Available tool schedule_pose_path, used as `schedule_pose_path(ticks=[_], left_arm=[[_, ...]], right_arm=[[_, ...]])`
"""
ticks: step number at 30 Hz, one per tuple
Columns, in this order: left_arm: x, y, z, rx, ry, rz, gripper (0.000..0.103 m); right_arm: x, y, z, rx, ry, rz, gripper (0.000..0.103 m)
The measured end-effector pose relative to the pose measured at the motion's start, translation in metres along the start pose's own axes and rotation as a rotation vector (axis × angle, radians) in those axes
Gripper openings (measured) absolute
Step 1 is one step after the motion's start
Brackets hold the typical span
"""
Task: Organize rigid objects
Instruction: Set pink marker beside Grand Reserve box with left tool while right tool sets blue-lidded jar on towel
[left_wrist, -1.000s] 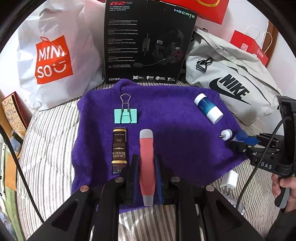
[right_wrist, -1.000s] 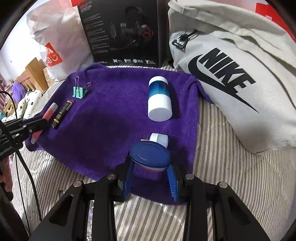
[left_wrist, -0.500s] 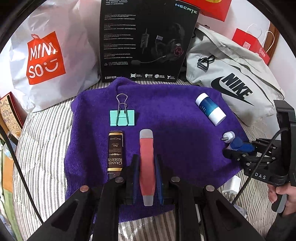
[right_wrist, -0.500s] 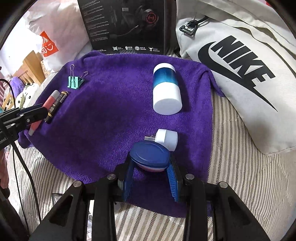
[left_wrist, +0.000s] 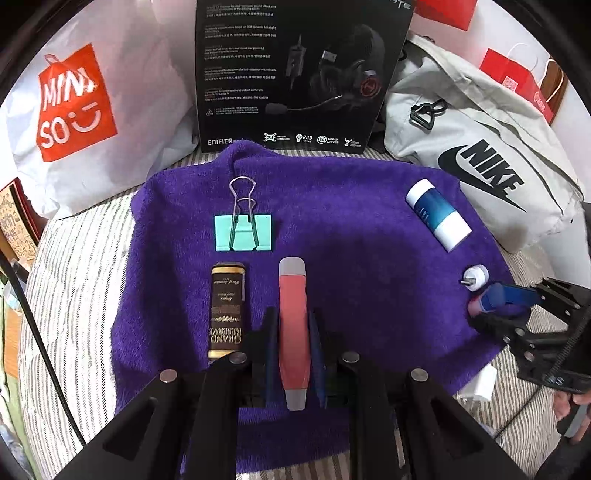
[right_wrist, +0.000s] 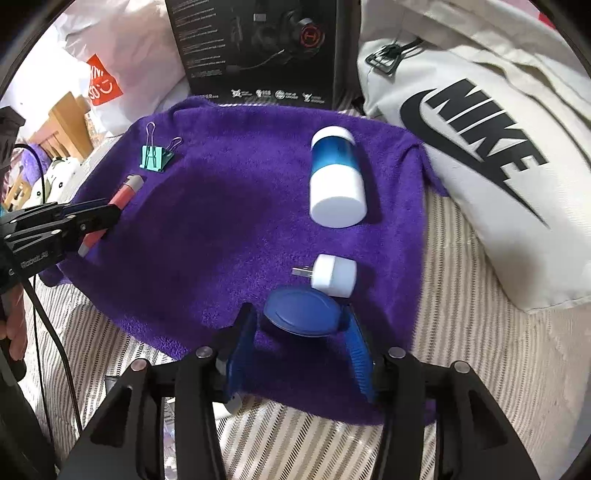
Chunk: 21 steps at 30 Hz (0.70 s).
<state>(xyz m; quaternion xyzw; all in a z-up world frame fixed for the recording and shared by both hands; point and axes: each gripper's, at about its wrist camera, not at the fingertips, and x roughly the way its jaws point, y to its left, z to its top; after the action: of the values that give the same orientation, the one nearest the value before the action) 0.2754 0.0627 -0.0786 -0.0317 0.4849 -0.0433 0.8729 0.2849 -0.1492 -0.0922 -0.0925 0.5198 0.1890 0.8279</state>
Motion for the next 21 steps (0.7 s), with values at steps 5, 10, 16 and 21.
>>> schedule_pose_path(ticks=[5, 10, 16, 21], left_arm=[[0.012, 0.001, 0.007, -0.003, 0.012, 0.026, 0.017], [0.019, 0.000, 0.008, 0.001, 0.016, 0.068, 0.017], [0.022, -0.004, 0.008, 0.014, 0.019, 0.090, 0.017], [0.021, -0.010, 0.004, 0.022, 0.021, 0.108, 0.019]], right_arm=[[-0.013, -0.004, -0.005, 0.001, -0.024, -0.007, 0.057], [-0.031, -0.013, -0.013, 0.024, -0.060, 0.015, 0.057], [-0.051, -0.018, -0.026, 0.030, -0.100, -0.003, 0.058], [-0.061, -0.025, -0.039, 0.077, -0.119, 0.006, 0.058]])
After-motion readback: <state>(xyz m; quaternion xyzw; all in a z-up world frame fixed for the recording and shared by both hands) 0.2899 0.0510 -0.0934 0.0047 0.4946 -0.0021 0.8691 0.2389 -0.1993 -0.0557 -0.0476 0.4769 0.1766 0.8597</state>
